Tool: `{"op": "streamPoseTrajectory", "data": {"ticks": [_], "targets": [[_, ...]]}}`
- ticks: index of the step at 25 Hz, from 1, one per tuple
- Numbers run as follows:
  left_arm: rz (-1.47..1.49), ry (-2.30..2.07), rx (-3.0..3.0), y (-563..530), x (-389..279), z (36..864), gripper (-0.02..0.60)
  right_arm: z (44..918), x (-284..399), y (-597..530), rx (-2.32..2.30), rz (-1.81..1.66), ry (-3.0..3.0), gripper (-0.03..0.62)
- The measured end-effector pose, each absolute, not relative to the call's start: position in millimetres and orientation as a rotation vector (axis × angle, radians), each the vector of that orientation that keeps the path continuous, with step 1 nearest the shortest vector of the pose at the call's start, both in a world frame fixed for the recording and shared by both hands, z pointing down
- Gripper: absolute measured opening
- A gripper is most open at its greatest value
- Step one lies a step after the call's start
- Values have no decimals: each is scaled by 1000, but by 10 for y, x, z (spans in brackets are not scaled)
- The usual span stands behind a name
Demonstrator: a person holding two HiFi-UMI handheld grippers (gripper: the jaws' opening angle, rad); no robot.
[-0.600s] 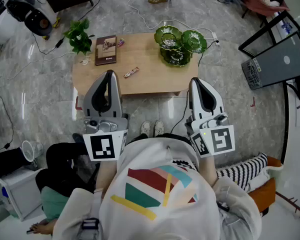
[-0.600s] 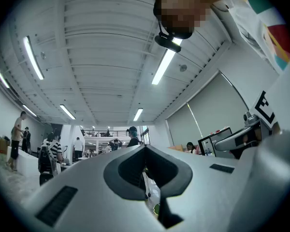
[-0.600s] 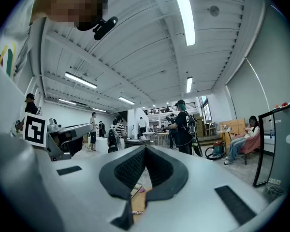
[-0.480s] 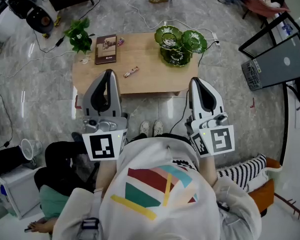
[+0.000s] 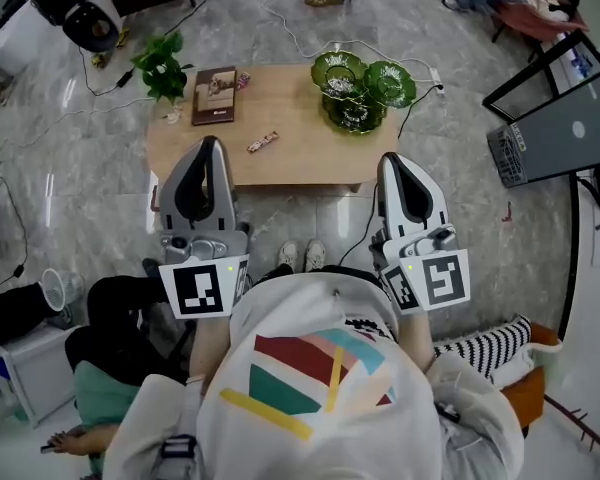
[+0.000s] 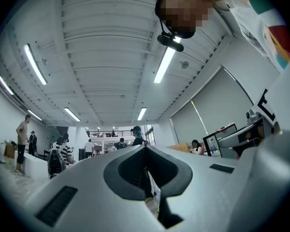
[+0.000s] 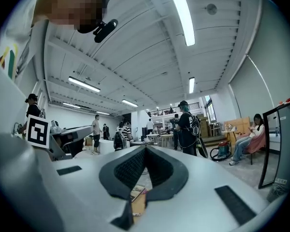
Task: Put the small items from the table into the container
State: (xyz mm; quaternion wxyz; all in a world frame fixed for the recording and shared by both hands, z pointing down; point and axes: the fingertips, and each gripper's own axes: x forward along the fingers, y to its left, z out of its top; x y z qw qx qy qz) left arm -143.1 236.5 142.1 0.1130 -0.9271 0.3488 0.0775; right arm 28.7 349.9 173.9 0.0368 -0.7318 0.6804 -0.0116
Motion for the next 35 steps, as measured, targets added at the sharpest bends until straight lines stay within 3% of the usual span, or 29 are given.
{"op": "streamPoseTrajectory", "data": {"ticks": [17, 35], "targets": [[259, 1146, -2679, 2167, -1424, 1503, 8, 2123, 311, 3309, -2136, -117, 2257, 12], [239, 1073, -2779, -261, -1459, 1630, 8, 2024, 86, 672, -2122, -190, 2250, 12]]}}
